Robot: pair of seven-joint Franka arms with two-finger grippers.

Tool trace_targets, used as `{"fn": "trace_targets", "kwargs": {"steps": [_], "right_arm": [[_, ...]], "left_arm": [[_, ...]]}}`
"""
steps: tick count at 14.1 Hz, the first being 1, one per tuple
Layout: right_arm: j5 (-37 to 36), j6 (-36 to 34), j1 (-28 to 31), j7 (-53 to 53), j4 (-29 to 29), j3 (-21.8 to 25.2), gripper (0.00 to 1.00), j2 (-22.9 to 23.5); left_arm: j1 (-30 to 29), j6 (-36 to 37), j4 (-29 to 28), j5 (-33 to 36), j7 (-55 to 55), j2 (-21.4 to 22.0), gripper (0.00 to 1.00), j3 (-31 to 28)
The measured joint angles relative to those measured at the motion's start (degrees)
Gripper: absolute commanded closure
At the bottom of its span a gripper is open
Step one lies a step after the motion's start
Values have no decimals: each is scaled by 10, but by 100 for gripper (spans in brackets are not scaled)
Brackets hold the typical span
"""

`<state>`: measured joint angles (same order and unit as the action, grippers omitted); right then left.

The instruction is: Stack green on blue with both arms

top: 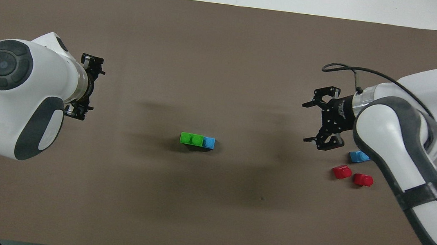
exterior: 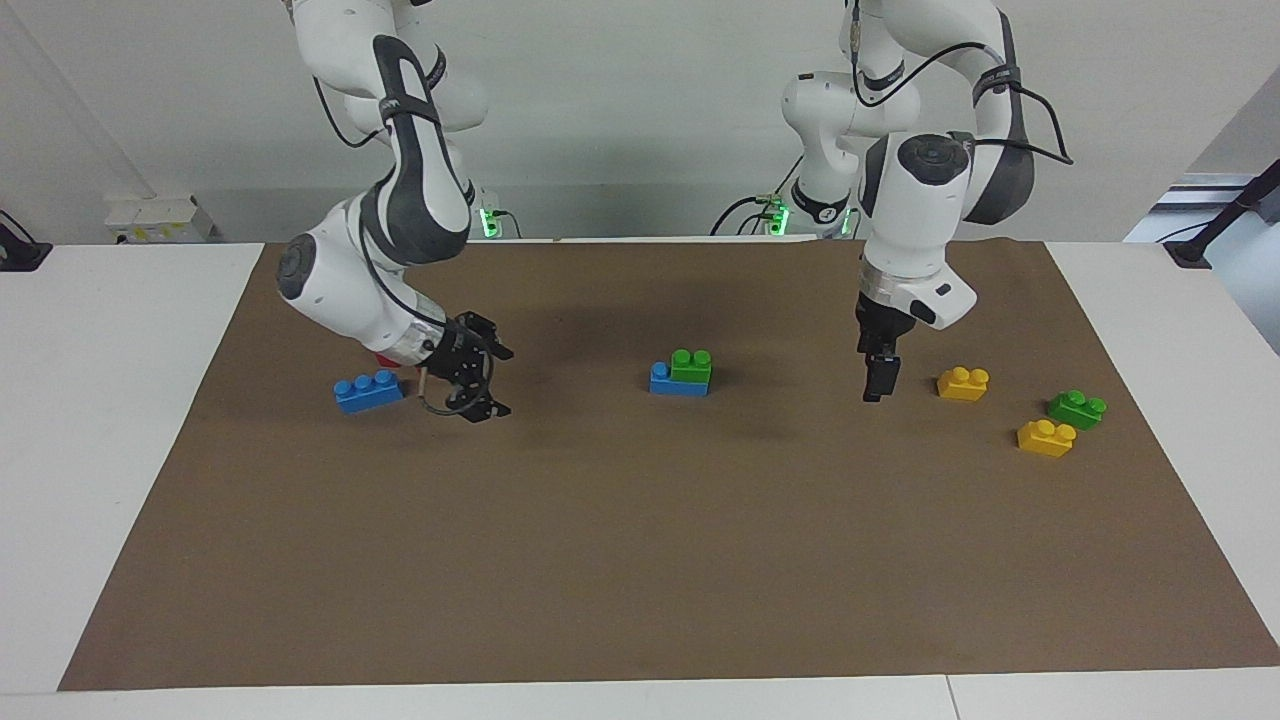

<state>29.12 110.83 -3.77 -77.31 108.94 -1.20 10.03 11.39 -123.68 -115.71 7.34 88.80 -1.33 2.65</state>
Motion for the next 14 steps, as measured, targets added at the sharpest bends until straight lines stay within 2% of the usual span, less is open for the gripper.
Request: {"fn": "trace_targets", "kwargs": {"steps": [3,5,12,14], "right_arm": [[-61,-82,30,103,-62,0,0,-11],[-102,-110,44,182,-80,0,0,-28],[-228,-172,60,556,-87,0,0,-126],[-243,-180,65,672,-87,0,0,-145]], "left_arm": [[-36,8,7,0,-131,0,0,-1],[-56,19,14,0,-220,0,0,-1],[-108,78,36,0,-555,0,0,-2],[-114,115,54,0,-645,0,0,-2]]}}
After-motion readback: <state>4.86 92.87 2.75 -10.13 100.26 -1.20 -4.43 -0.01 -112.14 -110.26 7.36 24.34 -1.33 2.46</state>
